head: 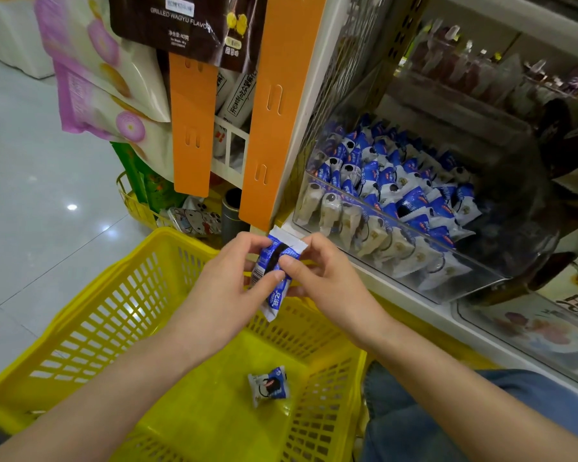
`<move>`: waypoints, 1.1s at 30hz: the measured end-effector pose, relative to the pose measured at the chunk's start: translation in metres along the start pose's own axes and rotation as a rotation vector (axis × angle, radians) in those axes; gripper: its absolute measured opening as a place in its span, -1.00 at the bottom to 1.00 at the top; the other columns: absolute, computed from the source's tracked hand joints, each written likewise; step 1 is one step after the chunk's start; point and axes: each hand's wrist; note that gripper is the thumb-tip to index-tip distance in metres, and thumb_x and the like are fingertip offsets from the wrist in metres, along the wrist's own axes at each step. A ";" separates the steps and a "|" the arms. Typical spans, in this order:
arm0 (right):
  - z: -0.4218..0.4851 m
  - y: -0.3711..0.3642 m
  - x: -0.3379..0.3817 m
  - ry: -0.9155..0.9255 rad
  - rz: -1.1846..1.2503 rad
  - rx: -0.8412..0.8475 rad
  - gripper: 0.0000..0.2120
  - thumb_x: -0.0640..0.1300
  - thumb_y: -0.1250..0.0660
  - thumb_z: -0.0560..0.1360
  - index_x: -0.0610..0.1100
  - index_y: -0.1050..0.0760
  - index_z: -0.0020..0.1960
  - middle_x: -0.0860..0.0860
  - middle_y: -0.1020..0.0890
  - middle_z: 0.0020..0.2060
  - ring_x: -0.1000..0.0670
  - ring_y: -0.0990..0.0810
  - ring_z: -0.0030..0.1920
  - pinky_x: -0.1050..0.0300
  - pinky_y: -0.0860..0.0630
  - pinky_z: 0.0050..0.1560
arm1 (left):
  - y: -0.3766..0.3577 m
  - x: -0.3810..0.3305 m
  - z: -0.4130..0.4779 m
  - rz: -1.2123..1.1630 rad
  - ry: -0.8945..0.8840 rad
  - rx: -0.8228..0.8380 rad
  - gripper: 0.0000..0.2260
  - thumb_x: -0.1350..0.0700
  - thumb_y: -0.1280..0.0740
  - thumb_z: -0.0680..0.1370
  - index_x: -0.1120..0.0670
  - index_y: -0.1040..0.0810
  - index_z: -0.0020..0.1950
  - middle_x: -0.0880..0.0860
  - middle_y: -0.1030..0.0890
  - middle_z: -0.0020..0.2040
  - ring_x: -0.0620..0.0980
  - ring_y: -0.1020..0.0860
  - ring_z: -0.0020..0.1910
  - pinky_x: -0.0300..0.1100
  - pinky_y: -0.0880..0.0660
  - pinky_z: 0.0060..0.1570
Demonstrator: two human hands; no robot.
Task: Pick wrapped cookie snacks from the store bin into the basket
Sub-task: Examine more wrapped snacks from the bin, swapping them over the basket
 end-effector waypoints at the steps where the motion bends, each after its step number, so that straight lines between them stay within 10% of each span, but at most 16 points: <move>1: 0.000 0.000 0.000 0.016 -0.024 -0.007 -0.78 -0.20 -0.27 0.53 -0.35 -0.36 0.05 -0.11 -0.60 -0.08 0.03 -0.63 -0.18 0.08 -0.60 -0.15 | 0.001 -0.001 0.000 -0.014 -0.003 0.013 -0.73 0.12 -0.35 0.50 -0.21 -0.39 0.05 -0.18 -0.54 0.06 -0.26 -0.55 -0.04 -0.28 -0.56 -0.07; 17: -0.003 -0.009 -0.004 0.002 -0.024 0.066 -0.70 -0.17 -0.35 0.47 -0.03 -0.31 0.11 -0.02 -0.53 0.17 0.00 -0.62 0.04 0.07 -0.61 -0.01 | 0.001 0.007 0.000 0.162 -0.084 -0.089 -0.82 0.18 -0.20 0.59 -0.12 -0.40 0.02 -0.24 -0.56 -0.13 -0.31 -0.54 -0.11 -0.46 -0.43 -0.28; 23: 0.001 -0.009 -0.003 0.014 0.025 0.081 -0.66 -0.23 -0.31 0.50 0.00 -0.29 0.19 -0.04 -0.56 0.17 0.00 -0.64 0.01 0.12 -0.59 0.01 | 0.005 0.006 0.004 0.072 0.000 -0.106 -0.83 0.18 -0.18 0.60 -0.08 -0.50 0.03 -0.06 -0.64 -0.14 -0.12 -0.60 -0.19 -0.10 -0.56 -0.19; 26: 0.002 -0.007 -0.005 0.024 0.023 0.046 -0.66 -0.23 -0.29 0.52 -0.08 -0.30 0.25 -0.05 -0.57 0.17 -0.02 -0.63 0.04 0.01 -0.57 0.08 | 0.002 0.004 0.003 0.041 0.024 -0.061 -0.81 0.17 -0.25 0.57 -0.06 -0.50 0.12 -0.16 -0.60 -0.01 -0.29 -0.56 -0.04 -0.43 -0.50 -0.18; 33: 0.006 -0.002 -0.007 0.021 0.096 0.040 -0.74 -0.25 -0.21 0.55 -0.08 -0.28 0.20 -0.09 -0.56 0.14 0.01 -0.62 -0.04 0.08 -0.59 0.01 | 0.001 0.000 0.002 0.046 0.052 -0.002 -0.67 0.33 -0.21 0.53 -0.07 -0.46 0.13 -0.23 -0.56 0.00 -0.27 -0.56 -0.05 -0.43 -0.50 -0.16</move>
Point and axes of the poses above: each hand's wrist, its own z-axis towards the middle knuckle, its own y-axis out of the back of the hand, x = y × z
